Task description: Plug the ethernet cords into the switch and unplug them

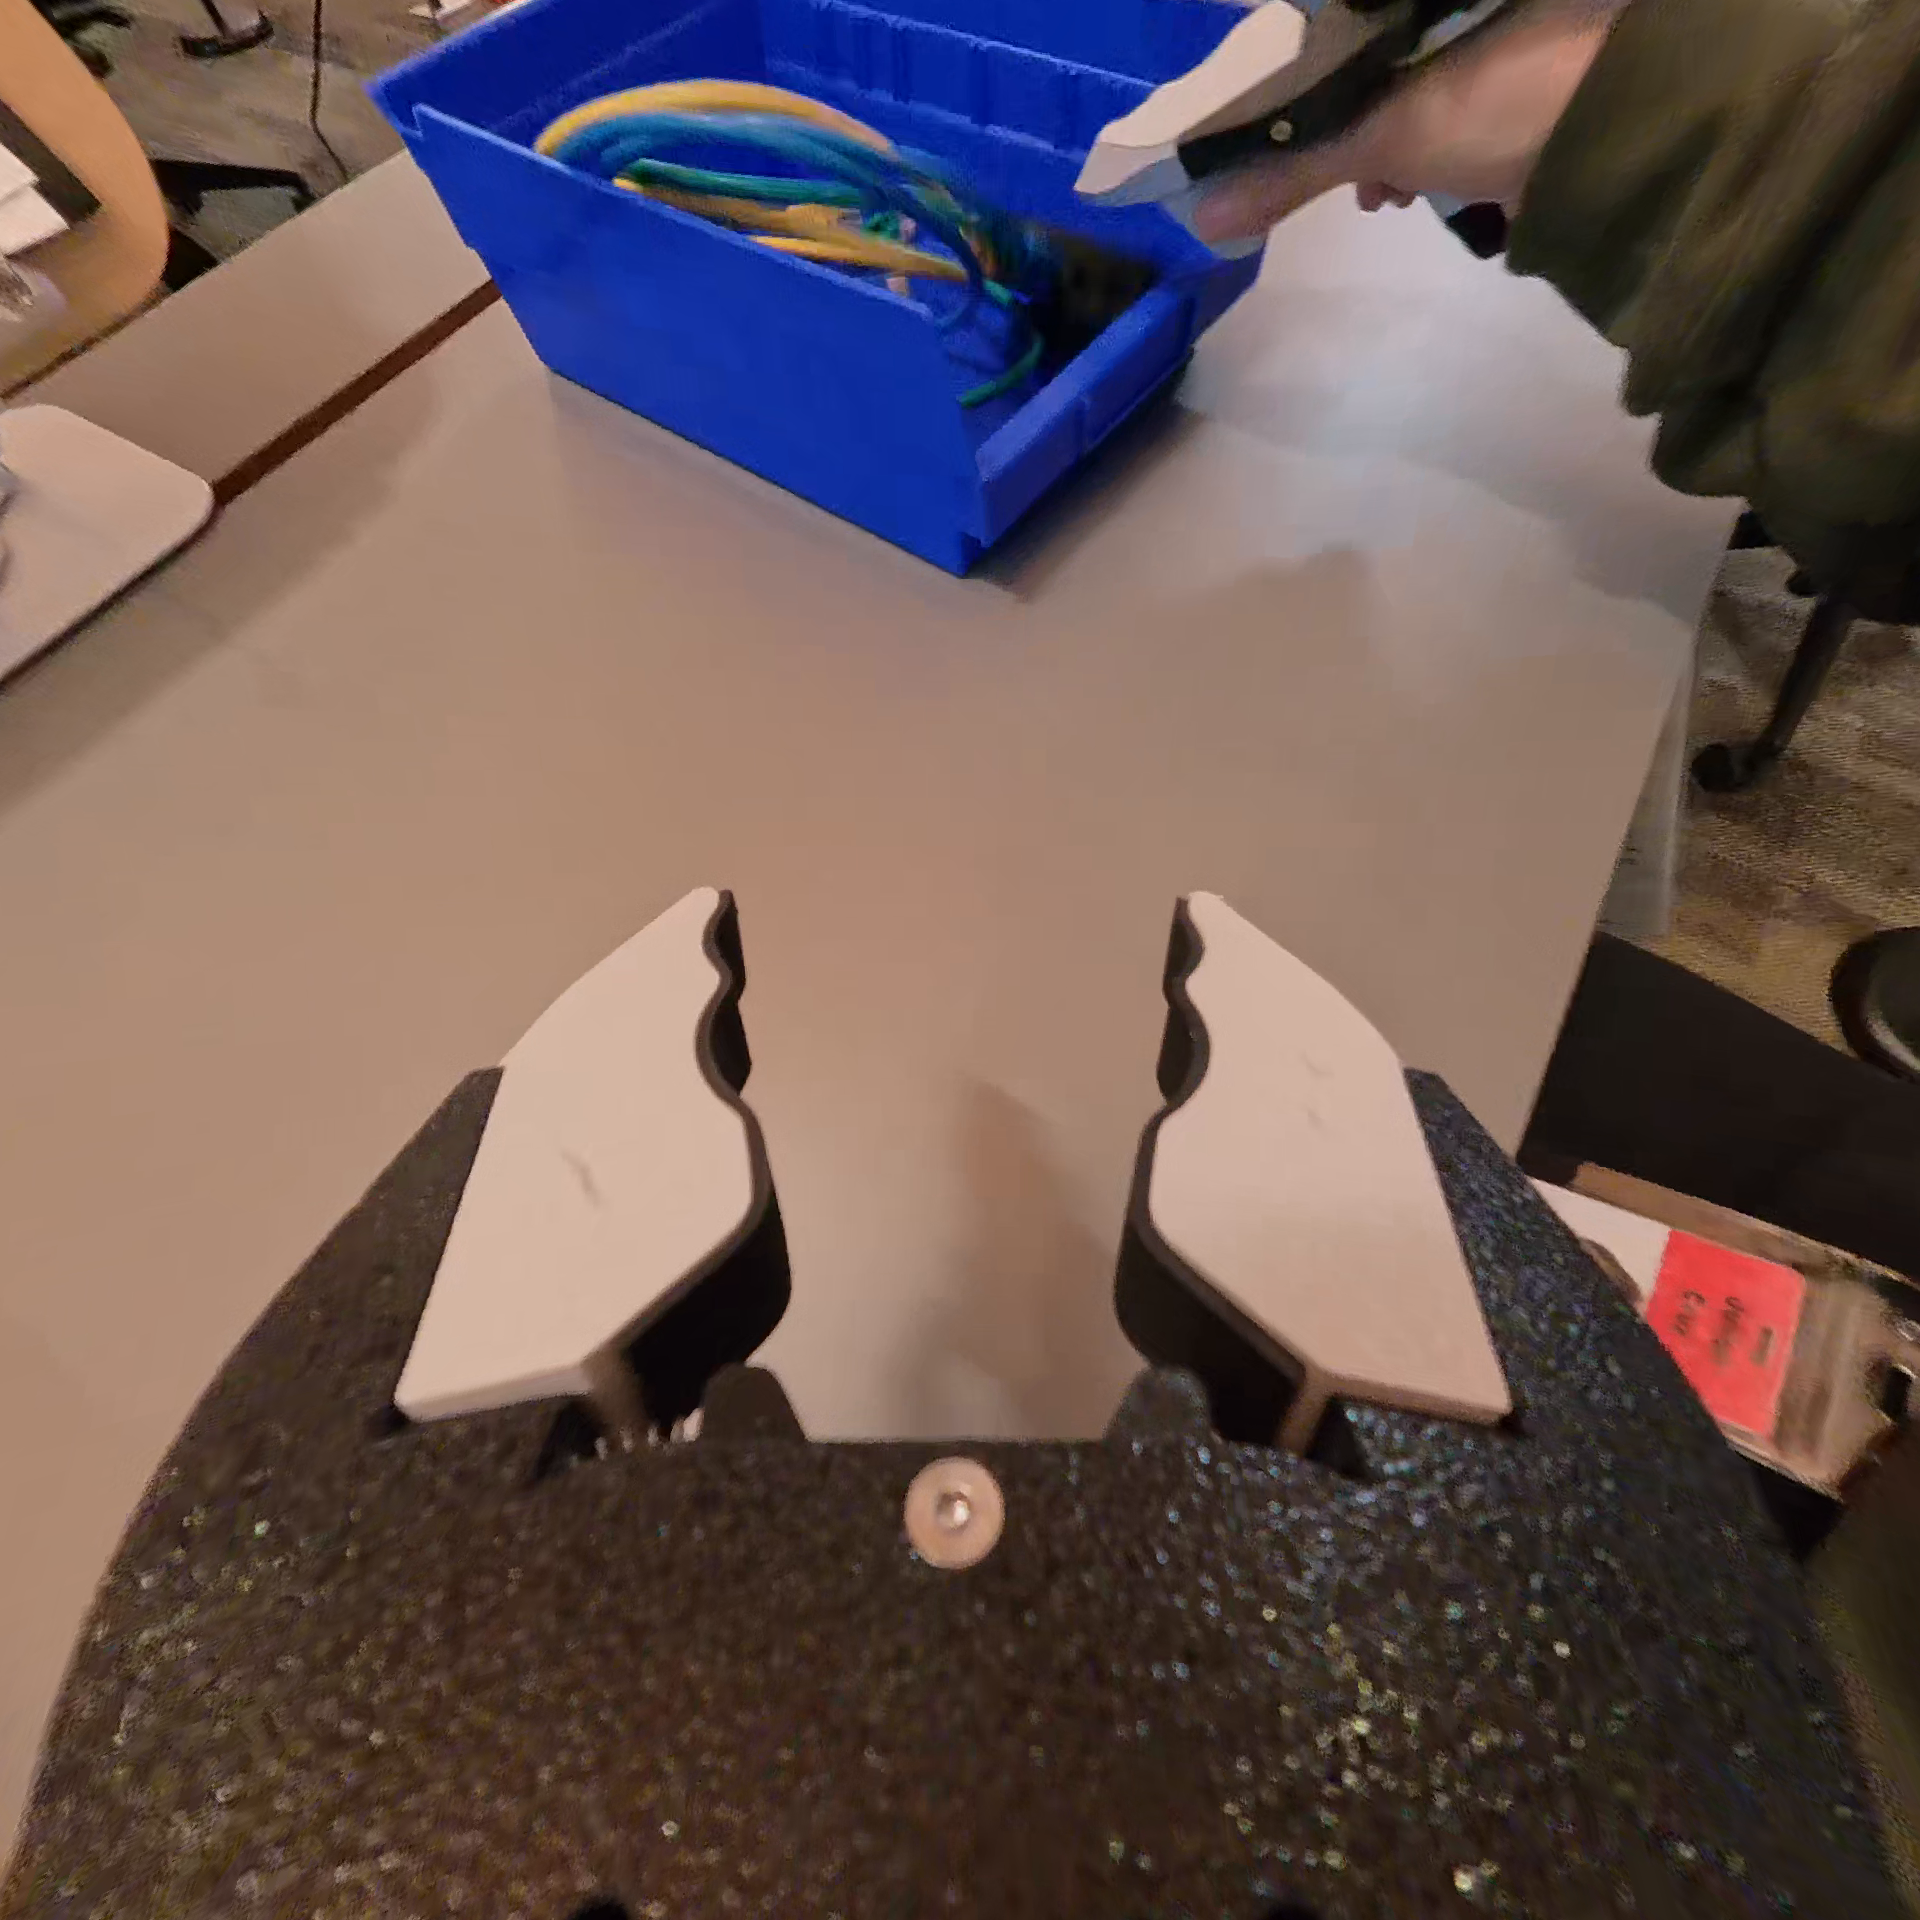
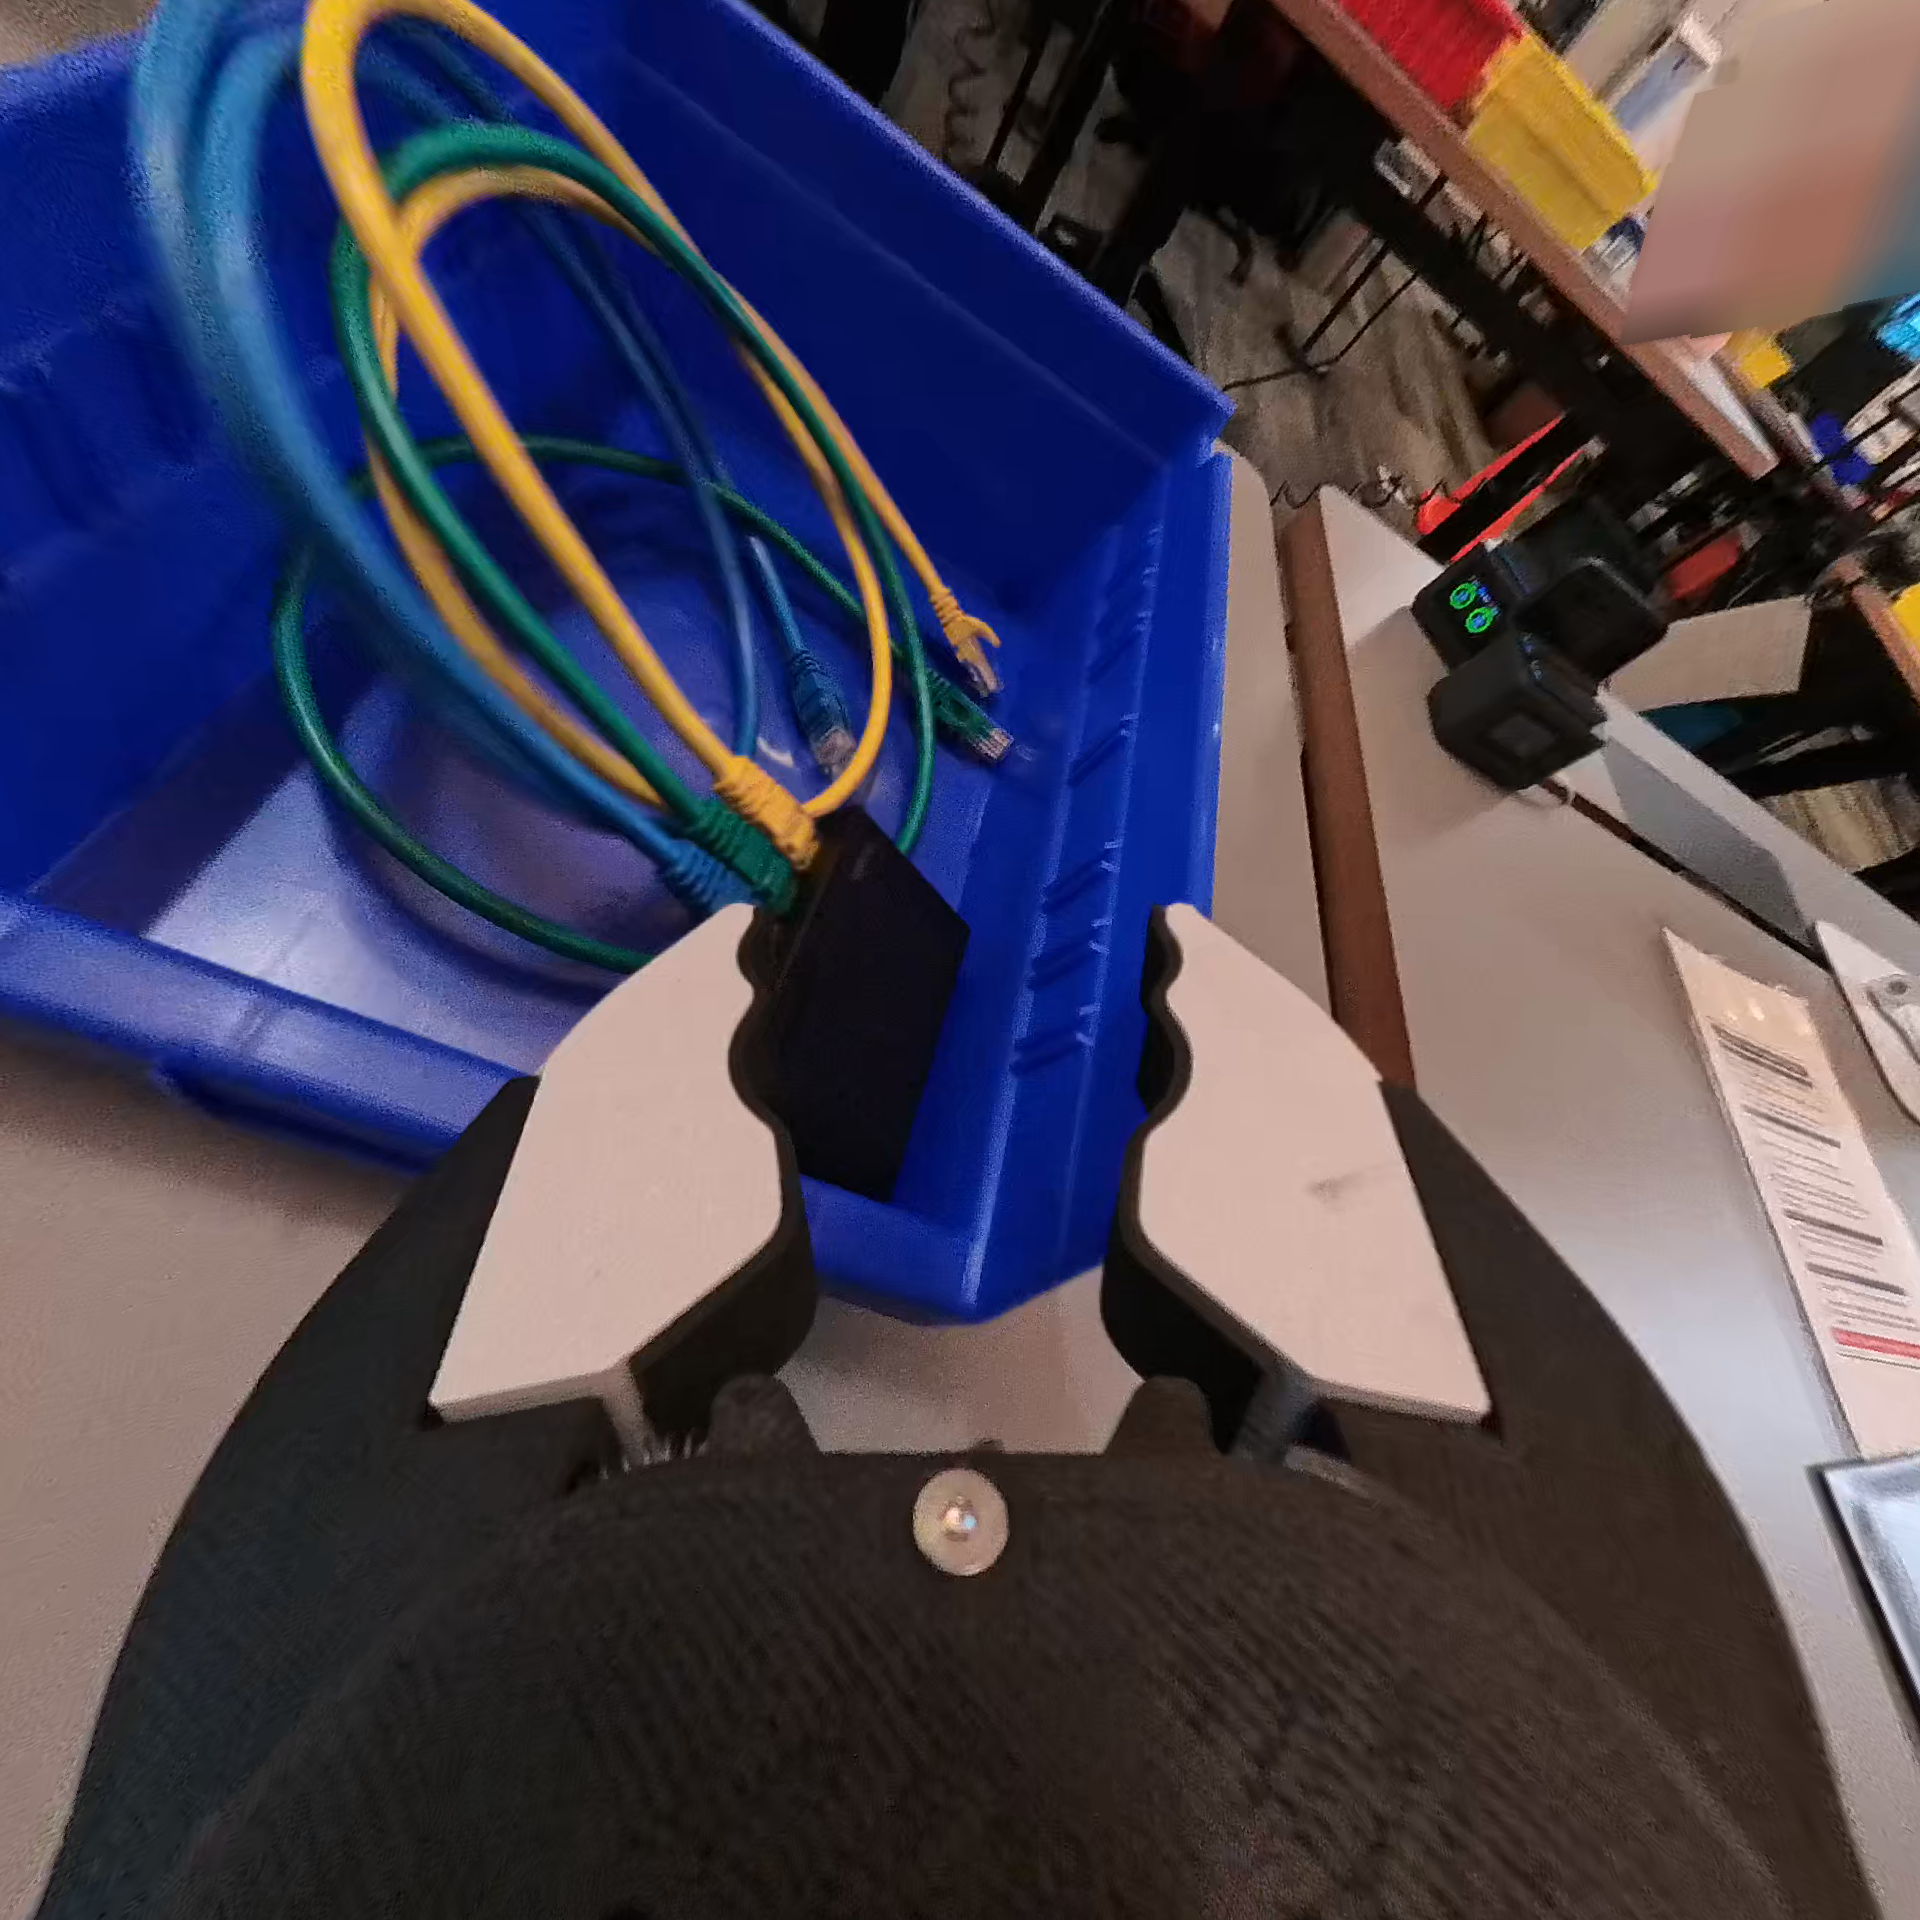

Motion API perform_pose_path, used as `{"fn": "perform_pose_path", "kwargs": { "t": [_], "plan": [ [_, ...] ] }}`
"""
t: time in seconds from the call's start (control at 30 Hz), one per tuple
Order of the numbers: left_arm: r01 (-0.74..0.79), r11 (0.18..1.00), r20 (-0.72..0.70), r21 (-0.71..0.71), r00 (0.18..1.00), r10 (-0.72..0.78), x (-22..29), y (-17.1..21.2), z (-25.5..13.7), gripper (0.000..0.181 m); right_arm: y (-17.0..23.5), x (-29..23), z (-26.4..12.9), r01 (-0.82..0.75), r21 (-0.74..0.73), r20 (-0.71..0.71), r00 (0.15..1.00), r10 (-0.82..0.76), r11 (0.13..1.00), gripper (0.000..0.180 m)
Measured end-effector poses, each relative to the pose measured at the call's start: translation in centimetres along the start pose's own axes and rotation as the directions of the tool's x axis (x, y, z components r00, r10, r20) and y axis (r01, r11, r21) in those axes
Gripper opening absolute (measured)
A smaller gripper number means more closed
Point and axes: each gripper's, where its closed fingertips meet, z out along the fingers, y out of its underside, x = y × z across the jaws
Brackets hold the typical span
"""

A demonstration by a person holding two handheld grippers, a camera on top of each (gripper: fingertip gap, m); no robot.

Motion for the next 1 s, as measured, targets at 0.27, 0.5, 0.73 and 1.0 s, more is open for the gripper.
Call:
{"fn": "perform_pose_path", "kwargs": {
  "t": [0.27,0.5,0.73,1.0],
  "plan": [
    [-0.289,0.957,0.042,-0.002,0.956,0.289,2.7,-13.8,9.1,0.071,-0.9,-2.6,-7.3,-0.391,0.162,0.121,0.919,0.375,0.906,0.078],
    [-0.183,0.983,0.22,-0.008,0.959,0.181,-8.1,-14.2,3.7,0.074,2.9,-3.9,-14.2,-0.449,0.219,0.147,0.893,0.425,0.866,0.078],
    [0.058,0.998,0.183,-0.015,0.982,-0.054,-8.9,-1.7,-0.7,0.075,2.8,-4.4,-13.8,-0.481,0.224,0.187,0.875,0.447,0.848,0.092],
    [0.115,0.99,0.248,0.078,0.96,-0.131,-8.7,2.1,-1.3,0.078,0.8,-10.1,-12.0,-0.371,0.129,0.305,0.897,0.319,0.919,0.104]
  ]
}}
